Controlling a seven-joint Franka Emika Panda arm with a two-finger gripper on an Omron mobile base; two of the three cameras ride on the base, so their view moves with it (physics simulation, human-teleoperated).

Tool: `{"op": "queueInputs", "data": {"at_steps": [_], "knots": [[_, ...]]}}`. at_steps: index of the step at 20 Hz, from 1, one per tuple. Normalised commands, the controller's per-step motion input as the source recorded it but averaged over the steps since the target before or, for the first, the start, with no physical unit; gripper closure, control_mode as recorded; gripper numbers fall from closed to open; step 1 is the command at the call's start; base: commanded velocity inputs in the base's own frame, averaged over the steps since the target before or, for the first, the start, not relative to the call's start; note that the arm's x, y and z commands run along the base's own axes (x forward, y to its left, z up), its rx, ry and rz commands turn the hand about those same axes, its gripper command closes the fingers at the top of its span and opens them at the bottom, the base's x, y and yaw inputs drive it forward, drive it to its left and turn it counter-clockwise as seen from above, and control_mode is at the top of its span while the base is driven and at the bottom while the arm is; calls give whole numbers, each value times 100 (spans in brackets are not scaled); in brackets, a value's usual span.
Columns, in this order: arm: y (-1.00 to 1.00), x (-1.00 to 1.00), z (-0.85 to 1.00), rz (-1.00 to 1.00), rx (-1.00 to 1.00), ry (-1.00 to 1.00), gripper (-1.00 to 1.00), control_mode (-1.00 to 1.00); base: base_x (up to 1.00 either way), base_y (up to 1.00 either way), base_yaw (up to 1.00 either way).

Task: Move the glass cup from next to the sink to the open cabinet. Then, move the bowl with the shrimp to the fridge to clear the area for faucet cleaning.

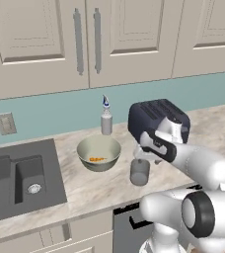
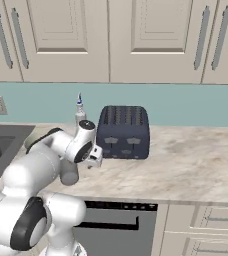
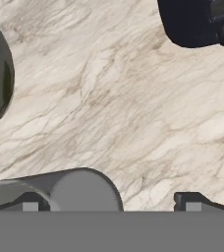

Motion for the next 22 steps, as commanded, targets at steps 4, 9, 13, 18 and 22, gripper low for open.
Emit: {"op": "queueInputs", "data": {"at_steps": [4, 9, 13, 18, 22], "knots": [[0, 0, -1, 0, 0, 0, -100, -100, 0, 0, 0], [2, 0, -11, 0, 0, 0, -100, -100, 0, 0, 0], [1, 0, -29, 0, 0, 0, -100, -100, 0, 0, 0], [0, 0, -29, 0, 0, 0, 100, -100, 0, 0, 0], [0, 0, -3, 0, 0, -1, 100, -100, 0, 0, 0]]}}
